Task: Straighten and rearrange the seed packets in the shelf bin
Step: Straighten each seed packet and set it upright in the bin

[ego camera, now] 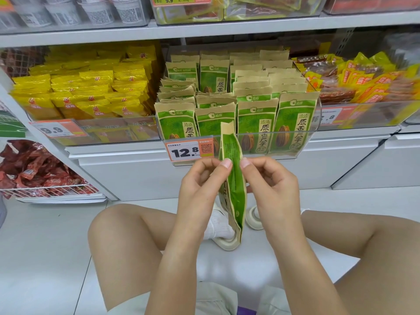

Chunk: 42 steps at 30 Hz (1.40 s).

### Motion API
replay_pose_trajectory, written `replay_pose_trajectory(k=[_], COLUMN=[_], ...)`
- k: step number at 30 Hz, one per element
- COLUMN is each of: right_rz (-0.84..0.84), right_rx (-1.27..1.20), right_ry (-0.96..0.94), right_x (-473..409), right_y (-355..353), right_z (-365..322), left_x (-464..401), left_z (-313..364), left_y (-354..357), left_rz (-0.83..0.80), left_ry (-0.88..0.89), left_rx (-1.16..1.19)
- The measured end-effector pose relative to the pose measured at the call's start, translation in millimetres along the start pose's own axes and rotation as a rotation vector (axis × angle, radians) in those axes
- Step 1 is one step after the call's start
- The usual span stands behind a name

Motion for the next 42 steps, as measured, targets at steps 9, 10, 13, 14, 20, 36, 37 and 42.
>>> replay_pose_trajectory(k=[9, 10, 13, 14, 20, 36, 37, 42], right_rz=[0.064, 0.059, -0.042, -0.106, -0.467, -0.436, -0.394, -0.142], right_rx=[0.027, 0.015, -0.010, -0.011, 0.083, -0.020, 0.015, 0.449], right_ry=[-0.041, -0.031, 0.011, 0.034, 0.261, 0.206, 0.199, -0.070], right_x=[-2, -3, -7, -8, 1, 1, 0, -5], right_y=[-6, -7, -6, -4, 7, 8, 5, -7], right_z=[1, 2, 7, 9, 33, 24, 28, 27], left_x=[-1, -1, -3, -3, -4, -3, -2, -1], left_z=[-5, -6, -2, 1, 12, 8, 8, 5], left_y=[3, 2, -4, -7, -22, -16, -15, -5], left_rz=[-0.152, -0.169, -0.098, -0.046, 0.169, 0.107, 0.106, 0.096], left_ry=[-0.045, -0.052, -0.057, -0.039, 0.039, -0.022, -0.023, -0.047], left_rx=[-0.069, -0.088, -0.121, -0.116, 0.013, 0.017, -0.008, -0.014])
Point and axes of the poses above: each hand's wrist, its own x-axis away from the middle knuckle, its own y-axis out of the palm, z = x × y, the point moved 6 cm from there along -x, towards the middle knuckle, and after that the axes turned 1 degree about z, right-handed, at the moved point
